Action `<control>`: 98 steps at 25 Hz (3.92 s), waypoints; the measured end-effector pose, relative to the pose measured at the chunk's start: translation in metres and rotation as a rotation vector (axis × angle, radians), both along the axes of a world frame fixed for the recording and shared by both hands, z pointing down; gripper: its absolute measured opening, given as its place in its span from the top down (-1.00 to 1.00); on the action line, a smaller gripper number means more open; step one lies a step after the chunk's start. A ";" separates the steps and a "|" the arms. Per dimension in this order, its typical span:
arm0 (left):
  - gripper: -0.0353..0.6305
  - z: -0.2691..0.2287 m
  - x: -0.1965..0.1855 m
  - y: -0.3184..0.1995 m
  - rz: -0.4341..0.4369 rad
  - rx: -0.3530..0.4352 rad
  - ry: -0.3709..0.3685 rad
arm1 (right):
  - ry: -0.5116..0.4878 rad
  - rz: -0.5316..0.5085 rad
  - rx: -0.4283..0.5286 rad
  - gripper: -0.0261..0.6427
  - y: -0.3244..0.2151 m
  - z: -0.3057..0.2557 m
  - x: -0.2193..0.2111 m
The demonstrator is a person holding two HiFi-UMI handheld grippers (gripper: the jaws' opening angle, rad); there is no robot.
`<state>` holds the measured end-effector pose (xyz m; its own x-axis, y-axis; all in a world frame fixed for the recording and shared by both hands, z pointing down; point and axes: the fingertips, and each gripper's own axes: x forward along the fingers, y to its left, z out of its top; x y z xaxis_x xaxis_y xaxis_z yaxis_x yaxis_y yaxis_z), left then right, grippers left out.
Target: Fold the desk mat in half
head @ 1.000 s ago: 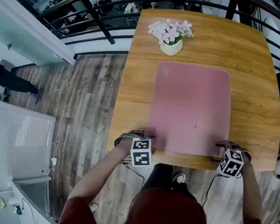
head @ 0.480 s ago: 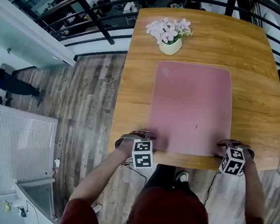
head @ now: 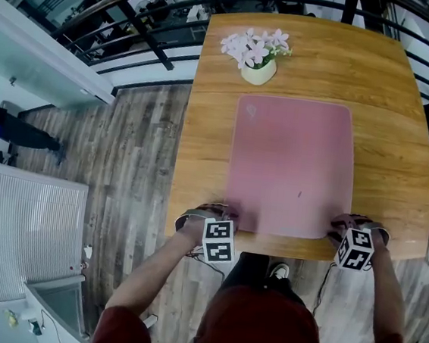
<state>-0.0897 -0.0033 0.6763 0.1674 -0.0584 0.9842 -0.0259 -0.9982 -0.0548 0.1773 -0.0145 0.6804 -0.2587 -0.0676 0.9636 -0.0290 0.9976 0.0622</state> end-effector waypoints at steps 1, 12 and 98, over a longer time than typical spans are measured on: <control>0.42 0.000 0.000 0.000 0.002 0.005 -0.004 | 0.000 0.001 0.004 0.53 0.000 0.000 0.000; 0.70 -0.002 -0.001 -0.012 -0.009 0.085 0.002 | 0.015 0.002 0.098 0.76 -0.009 -0.002 0.002; 0.70 -0.018 -0.010 -0.270 -0.090 0.246 0.078 | 0.087 0.196 0.354 0.76 -0.258 -0.017 -0.006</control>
